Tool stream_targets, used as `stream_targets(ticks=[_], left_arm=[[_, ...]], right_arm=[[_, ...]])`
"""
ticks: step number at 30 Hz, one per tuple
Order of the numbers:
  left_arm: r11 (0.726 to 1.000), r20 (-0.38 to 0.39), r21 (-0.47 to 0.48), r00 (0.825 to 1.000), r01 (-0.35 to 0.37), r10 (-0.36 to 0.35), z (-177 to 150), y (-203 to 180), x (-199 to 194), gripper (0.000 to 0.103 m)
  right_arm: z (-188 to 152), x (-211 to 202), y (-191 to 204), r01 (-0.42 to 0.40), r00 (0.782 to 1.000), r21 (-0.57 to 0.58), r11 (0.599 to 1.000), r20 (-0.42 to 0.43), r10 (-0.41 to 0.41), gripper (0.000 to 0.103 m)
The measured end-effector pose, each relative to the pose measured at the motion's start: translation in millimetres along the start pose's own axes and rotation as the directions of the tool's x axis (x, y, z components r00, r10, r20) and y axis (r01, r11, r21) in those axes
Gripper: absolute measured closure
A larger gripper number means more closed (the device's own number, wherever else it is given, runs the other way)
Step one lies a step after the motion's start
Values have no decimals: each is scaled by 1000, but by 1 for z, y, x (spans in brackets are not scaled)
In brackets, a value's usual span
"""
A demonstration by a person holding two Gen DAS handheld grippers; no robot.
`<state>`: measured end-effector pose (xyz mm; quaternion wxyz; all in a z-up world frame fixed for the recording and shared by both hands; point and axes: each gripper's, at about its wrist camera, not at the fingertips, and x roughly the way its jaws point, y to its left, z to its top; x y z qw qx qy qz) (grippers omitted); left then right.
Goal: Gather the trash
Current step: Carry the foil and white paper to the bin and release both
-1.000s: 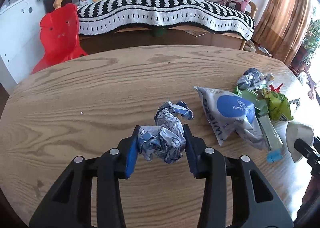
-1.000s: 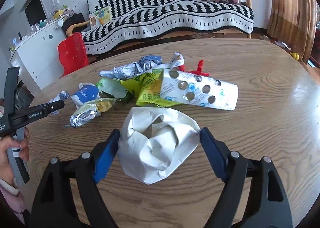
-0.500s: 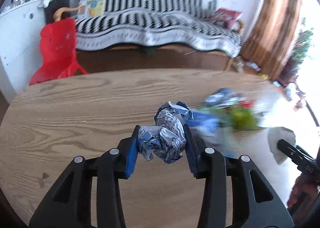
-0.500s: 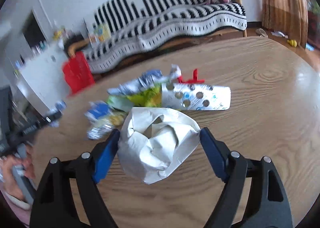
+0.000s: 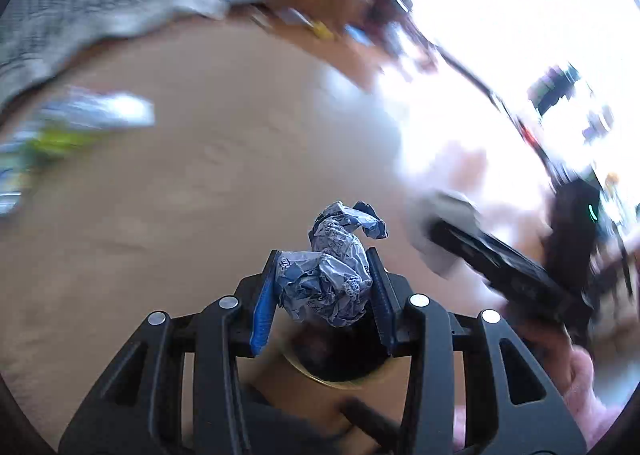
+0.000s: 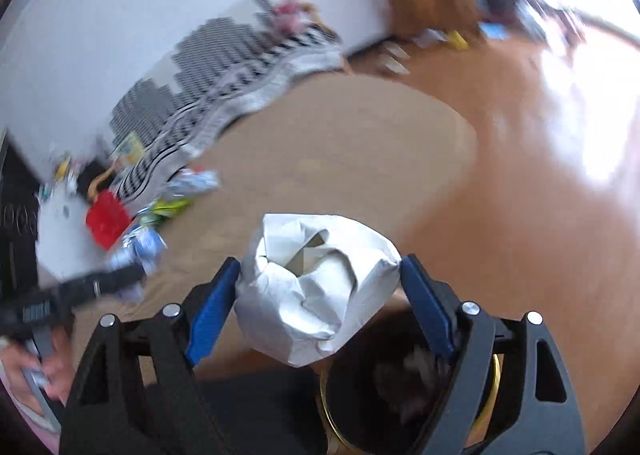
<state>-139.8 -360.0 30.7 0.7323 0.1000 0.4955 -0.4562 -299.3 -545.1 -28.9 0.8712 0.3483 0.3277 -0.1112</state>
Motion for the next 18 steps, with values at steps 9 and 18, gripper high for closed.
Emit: stream_targets(ticks=[9,18], left_arm=[[1000,-347,-2,938,22,-21,-46,-47,147,63],[999,-360,42,932,-17,31,-50,-55,157,63]], right_arm=[[-71,47,-112,21,980,310,950,-192,41,24],[-76,55,-112,40,982,331,943,-185,24,24]])
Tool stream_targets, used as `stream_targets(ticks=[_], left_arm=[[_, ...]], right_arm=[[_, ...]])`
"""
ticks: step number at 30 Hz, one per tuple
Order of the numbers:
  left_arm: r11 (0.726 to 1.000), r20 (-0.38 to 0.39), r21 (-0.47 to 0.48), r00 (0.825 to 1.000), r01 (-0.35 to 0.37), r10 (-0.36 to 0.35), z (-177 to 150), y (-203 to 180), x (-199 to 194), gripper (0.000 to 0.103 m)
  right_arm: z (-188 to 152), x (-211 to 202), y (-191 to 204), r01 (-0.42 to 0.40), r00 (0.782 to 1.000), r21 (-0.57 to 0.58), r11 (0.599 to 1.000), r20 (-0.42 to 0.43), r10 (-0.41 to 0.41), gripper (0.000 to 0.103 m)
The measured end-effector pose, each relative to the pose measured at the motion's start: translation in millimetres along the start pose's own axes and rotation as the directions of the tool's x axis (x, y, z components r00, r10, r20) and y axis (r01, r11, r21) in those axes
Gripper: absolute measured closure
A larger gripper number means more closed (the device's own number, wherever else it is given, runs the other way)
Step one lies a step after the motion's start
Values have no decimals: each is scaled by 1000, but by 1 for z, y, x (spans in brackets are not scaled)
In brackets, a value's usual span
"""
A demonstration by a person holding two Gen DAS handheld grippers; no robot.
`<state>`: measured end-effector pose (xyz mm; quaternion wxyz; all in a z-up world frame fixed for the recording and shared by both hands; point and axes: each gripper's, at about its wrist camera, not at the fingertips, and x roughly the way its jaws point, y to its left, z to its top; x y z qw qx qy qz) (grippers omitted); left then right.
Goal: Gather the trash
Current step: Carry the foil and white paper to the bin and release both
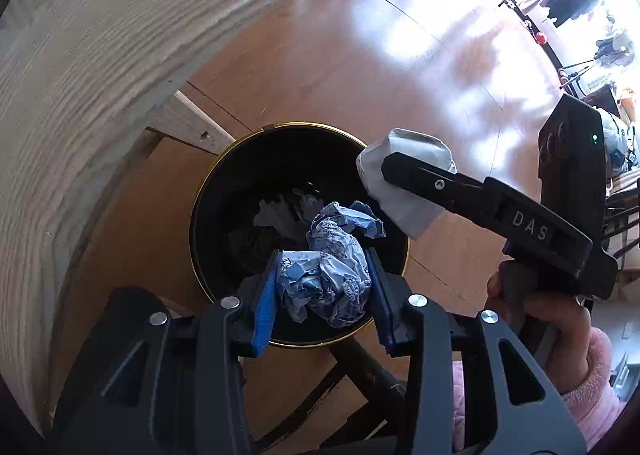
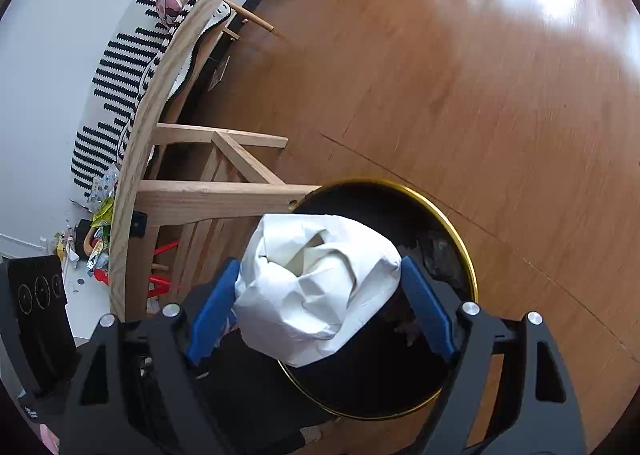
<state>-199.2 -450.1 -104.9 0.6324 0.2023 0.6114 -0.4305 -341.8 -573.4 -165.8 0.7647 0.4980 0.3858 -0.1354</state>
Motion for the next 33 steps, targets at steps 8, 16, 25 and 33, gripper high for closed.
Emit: stream_targets(ticks=[8,16,25,33], left_arm=[[999,-8,29,1000,-23,24,-5,1,0,41],[997,58,68,998,-34,30,-13,-7,-10,6],[998,67,17,996,-52,51,-7,0,-9,6],[999,189,-37,981,-38,44,-10,6,-40,6]], right_arm=[[10,0,2,-42,999,47,998,-14,43,18],[21,-41,9,333,915,43,942,228,-333,6],[13,-36,27,381,899,-18,925,242,-365,6],[7,-42,59,494,827,-161,854,389,-405,6]])
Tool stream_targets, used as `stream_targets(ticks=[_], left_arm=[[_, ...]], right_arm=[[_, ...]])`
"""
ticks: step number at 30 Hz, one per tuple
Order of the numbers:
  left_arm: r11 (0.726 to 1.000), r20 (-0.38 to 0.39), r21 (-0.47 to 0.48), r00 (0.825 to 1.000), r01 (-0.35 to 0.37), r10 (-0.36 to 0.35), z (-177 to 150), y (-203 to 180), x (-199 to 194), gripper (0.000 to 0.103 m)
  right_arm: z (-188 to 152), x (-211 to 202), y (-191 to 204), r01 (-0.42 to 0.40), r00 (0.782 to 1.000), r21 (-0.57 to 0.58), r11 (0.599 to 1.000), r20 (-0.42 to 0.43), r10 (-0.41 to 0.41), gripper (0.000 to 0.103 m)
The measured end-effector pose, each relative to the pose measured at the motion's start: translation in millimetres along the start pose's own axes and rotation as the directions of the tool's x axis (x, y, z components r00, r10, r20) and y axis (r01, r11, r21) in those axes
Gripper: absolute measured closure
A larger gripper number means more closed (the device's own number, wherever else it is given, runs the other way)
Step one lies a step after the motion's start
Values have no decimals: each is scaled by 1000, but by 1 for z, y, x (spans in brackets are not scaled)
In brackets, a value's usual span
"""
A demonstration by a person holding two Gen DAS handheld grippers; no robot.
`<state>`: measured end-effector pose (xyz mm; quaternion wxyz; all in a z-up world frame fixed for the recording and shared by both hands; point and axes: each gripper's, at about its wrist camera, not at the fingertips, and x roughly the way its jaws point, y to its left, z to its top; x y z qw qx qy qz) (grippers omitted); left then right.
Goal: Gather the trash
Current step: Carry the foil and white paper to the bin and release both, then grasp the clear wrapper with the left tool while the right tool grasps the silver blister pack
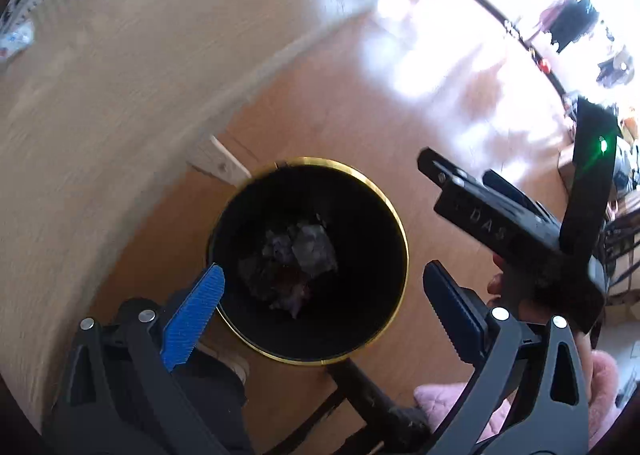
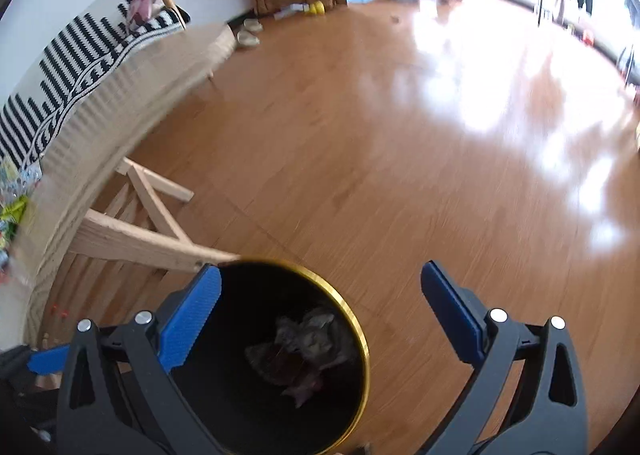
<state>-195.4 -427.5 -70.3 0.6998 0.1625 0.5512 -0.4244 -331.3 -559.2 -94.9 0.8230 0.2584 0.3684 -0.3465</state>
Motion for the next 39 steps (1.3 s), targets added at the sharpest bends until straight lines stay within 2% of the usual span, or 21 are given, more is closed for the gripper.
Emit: stream_targets(ticks=[2,4,6,9,11,12,13,14,15,16,18,19,20,23,25,30,32,36,37,38,39], left_arm=[[999,122,-7,991,53,-52,1,3,-34,6],[994,274,-42,958,104,-89,-1,20,-81,6],[991,393,-94,918,92,-48,-5,48,-123,6],[977,435,-201,888,-67,150,-8,101,-162,6],[927,419,-316,847,-202,328,-15,152,-180,6],[879,394,-399,817,-260,420,-20,185,-188,6],[849,368,-450,808,-279,460,-22,207,-193,6],[826,348,-490,806,-279,478,-24,228,-196,6],[803,321,-533,813,-268,485,-22,260,-197,6],[789,293,-551,822,-273,489,-18,283,-197,6],[758,248,-581,823,-295,511,-10,312,-192,6],[743,233,-599,823,-298,518,-7,328,-189,6],[738,236,-611,825,-284,513,-8,339,-186,6],[732,263,-638,827,-238,498,-13,362,-182,8],[750,251,-617,844,-238,474,-9,365,-177,21],[763,206,-563,840,-318,502,3,364,-166,25],[763,208,-561,838,-321,505,6,368,-165,27],[772,192,-560,859,-302,475,7,373,-159,42],[769,187,-563,860,-302,474,6,372,-158,47],[770,183,-563,863,-301,471,6,373,-157,57],[770,181,-563,864,-300,469,6,373,-157,64]], right_arm=[[3,-11,7,-8,998,-42,999,61,11,6],[8,-24,18,-35,991,-101,994,125,48,6],[14,-36,35,-62,980,-173,983,177,93,6],[23,-42,68,-118,969,-273,955,178,171,6],[32,-43,103,-185,955,-343,921,157,250,6],[36,-44,120,-220,945,-375,901,146,291,6],[43,-45,140,-268,930,-420,867,124,347,6],[51,-43,163,-325,910,-469,821,80,406,6],[56,-41,179,-358,899,-498,790,47,436,6],[65,-36,206,-405,879,-560,723,-21,476,6],[77,-27,242,-415,867,-654,633,-75,492,6],[82,-20,264,-413,863,-708,572,-103,495,6],[86,-12,283,-413,859,-749,518,-132,494,6],[91,5,325,-424,848,-809,407,-198,491,6],[93,19,350,-438,836,-829,348,-235,495,6],[98,57,409,-407,849,-870,277,-249,467,6],[97,67,435,-388,846,-896,217,-253,469,6],[92,77,478,-393,830,-915,94,-309,465,6],[91,80,485,-397,832,-914,82,-321,452,9],[91,83,490,-409,835,-910,74,-340,433,14],[91,88,493,-444,830,-892,78,-377,411,30]])
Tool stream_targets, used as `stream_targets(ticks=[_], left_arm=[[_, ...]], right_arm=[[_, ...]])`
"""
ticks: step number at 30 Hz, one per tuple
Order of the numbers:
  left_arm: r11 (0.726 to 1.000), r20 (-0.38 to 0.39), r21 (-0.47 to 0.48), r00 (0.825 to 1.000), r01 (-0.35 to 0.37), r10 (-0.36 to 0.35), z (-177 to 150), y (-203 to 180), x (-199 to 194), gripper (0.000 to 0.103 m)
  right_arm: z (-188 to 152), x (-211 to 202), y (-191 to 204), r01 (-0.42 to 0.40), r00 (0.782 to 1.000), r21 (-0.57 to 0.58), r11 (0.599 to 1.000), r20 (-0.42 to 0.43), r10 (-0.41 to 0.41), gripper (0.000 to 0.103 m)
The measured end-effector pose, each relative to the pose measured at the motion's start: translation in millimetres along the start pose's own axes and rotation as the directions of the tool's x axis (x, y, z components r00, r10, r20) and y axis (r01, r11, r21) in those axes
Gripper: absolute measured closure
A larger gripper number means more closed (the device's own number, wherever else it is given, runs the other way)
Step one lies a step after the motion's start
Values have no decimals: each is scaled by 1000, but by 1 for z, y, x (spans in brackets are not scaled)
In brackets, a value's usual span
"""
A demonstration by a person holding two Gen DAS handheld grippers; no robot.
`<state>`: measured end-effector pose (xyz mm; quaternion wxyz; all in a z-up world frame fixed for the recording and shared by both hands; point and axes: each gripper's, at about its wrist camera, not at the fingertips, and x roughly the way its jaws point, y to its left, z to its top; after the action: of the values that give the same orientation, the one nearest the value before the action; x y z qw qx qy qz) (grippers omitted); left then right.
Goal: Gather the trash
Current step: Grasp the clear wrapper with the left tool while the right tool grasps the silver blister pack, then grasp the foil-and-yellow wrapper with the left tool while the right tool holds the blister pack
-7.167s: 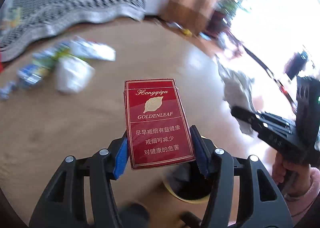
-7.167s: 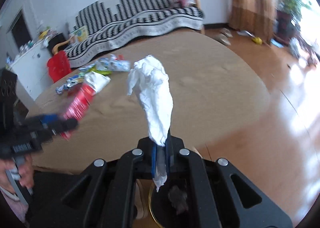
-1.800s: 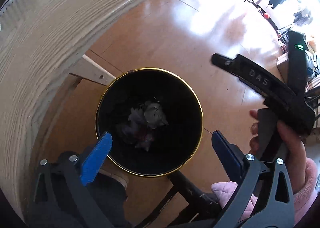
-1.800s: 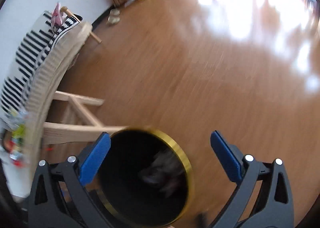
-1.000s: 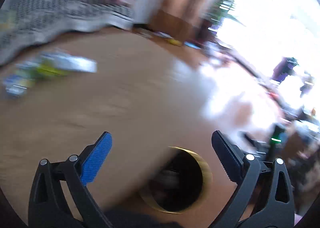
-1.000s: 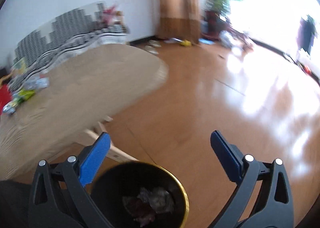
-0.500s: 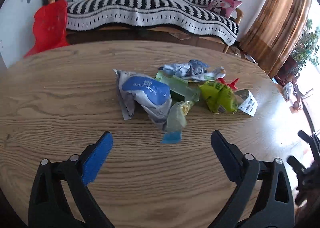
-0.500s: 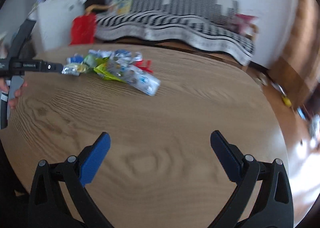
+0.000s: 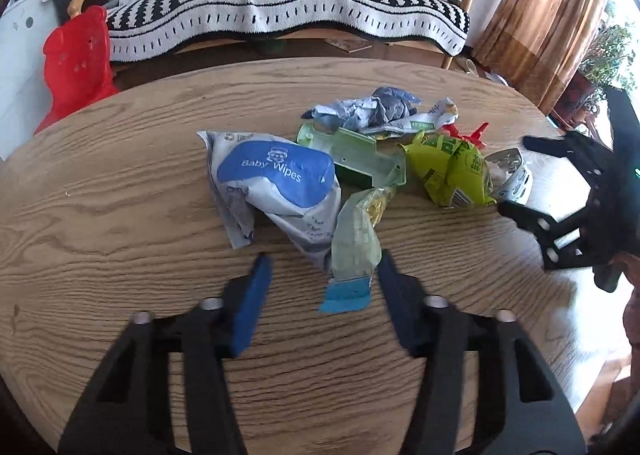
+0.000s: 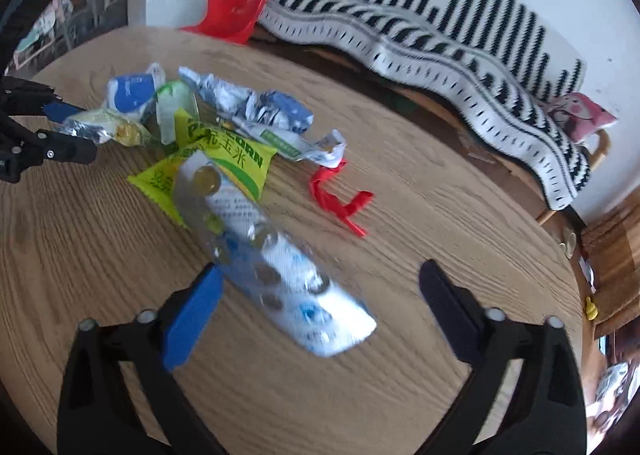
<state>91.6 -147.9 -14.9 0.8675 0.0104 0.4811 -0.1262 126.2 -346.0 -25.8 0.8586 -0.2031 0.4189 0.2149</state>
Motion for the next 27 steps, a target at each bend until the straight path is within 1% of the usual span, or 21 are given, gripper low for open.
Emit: stream_targets(ticks=[1,2,3,4,7,11,14,16,17,19,21,22,24,25,27], left_arm=[[1000,0,-7,1000,3,-3,0,0,-2,77],[1000,0,-13,1000,12,-12,0,1,-2,84],[1000,2,-15,1000,20,-20,-1,0,-4,85],[1000,3,-13,1000,21,-21,-2,0,-5,88],[999,8,-15,1000,29,-29,-6,-2,-8,89],[997,13,-38,998,64,-64,-8,-2,-11,89],[995,10,-54,996,86,-86,-9,-1,-11,89],[993,8,-63,995,100,-100,-10,0,-10,89],[992,2,-66,994,109,-109,-10,1,-8,94],[989,3,-68,991,134,-134,-10,1,-8,103],[988,25,-52,989,147,-145,-10,-2,-14,103],[988,40,-36,988,149,-148,-10,-4,-18,103],[989,52,-18,988,147,-146,-11,-7,-21,103],[989,48,-15,988,146,-145,-12,-8,-20,103],[988,37,-19,988,151,-151,-13,-8,-17,103]], right_arm=[[0,-1,-2,-23,1000,26,999,8,22,43],[-1,-2,-3,-22,1000,52,998,8,21,51],[-3,-4,-3,3,1000,57,998,15,-4,60],[-6,-6,-4,14,1000,75,997,20,-15,65],[-16,-13,-9,-8,1000,159,987,24,4,67],[-29,-22,-10,-36,999,264,964,16,33,70],[-38,-31,-8,-28,1000,309,951,16,24,70],[-43,-37,-4,-38,999,347,937,33,29,71],[-47,-40,-3,-48,998,369,928,43,35,71],[-52,-49,-3,-79,996,425,902,79,50,71],[-58,-62,5,-90,992,455,886,121,38,71],[-62,-72,8,-95,987,473,876,159,21,71],[-72,-84,12,-130,974,529,838,225,9,71],[-80,-87,15,-149,968,566,811,252,2,71],[-94,-86,22,-148,966,614,776,258,-19,71]])
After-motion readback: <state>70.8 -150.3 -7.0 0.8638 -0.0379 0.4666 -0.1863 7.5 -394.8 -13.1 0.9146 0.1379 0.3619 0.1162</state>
